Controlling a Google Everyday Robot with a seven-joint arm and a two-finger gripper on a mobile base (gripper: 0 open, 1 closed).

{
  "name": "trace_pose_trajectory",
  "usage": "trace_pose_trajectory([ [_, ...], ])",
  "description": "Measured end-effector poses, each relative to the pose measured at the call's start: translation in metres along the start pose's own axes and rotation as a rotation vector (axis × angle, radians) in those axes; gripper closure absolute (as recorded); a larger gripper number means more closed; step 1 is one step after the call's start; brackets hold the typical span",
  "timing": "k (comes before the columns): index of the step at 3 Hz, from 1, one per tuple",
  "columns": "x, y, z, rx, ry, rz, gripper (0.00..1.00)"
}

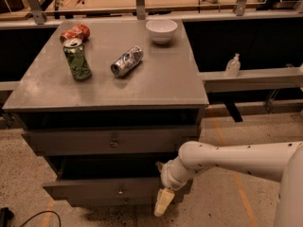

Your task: Open middle drawer

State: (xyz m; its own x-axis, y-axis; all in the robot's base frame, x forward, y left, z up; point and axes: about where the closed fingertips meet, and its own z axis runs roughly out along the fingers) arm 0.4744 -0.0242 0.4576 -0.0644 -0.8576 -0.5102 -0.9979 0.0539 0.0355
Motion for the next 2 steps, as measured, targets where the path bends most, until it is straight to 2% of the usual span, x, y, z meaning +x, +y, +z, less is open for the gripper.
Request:
trace_pose_trajectory([
  [1, 0.01, -0.001, 0.016, -0.007, 0.012, 0.012, 0.0],
  [2, 0.014, -0.004, 0.027, -0.01, 0.02, 0.007, 0.15],
])
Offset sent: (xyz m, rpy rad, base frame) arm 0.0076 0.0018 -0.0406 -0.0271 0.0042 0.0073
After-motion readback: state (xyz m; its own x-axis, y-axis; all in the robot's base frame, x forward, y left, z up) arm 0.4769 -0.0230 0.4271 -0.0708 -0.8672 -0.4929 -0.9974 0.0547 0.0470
